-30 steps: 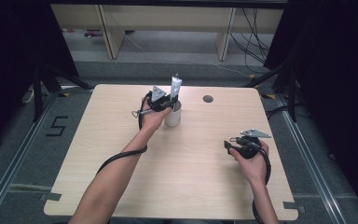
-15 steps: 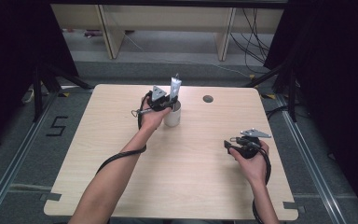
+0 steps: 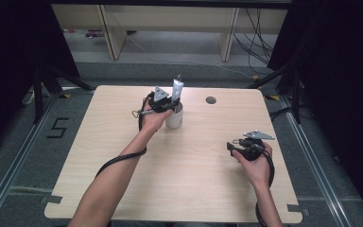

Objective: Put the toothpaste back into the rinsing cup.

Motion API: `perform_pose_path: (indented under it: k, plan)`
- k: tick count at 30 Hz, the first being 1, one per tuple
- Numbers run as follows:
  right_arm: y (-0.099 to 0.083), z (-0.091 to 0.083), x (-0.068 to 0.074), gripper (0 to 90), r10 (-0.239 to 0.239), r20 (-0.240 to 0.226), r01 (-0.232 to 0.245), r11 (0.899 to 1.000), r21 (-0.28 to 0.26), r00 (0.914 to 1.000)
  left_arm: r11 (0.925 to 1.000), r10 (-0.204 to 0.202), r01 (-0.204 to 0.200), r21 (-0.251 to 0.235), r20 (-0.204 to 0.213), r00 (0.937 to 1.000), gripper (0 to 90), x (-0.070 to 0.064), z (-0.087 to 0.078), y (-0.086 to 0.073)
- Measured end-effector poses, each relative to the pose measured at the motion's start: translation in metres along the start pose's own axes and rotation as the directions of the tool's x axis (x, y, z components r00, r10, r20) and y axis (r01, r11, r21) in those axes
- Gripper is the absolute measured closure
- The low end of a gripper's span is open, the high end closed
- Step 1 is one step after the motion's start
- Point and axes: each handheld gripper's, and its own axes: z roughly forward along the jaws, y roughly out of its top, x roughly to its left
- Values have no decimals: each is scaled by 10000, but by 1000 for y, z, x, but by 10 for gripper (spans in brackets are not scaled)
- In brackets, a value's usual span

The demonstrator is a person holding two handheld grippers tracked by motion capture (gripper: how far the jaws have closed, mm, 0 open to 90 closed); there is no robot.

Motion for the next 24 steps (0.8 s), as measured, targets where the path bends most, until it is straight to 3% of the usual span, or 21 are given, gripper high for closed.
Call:
perform_pose_path:
  k: [4,24]
  plan:
    - [0,0,3,415,384,-94,-383,9992,112,9992,10000,-12,12,86,9,10000,728,1,-2,1]
    - [0,1,5,415,373,-137,-374,9993,-49,9992,9991,34,-42,417,172,9998,726,0,-15,2]
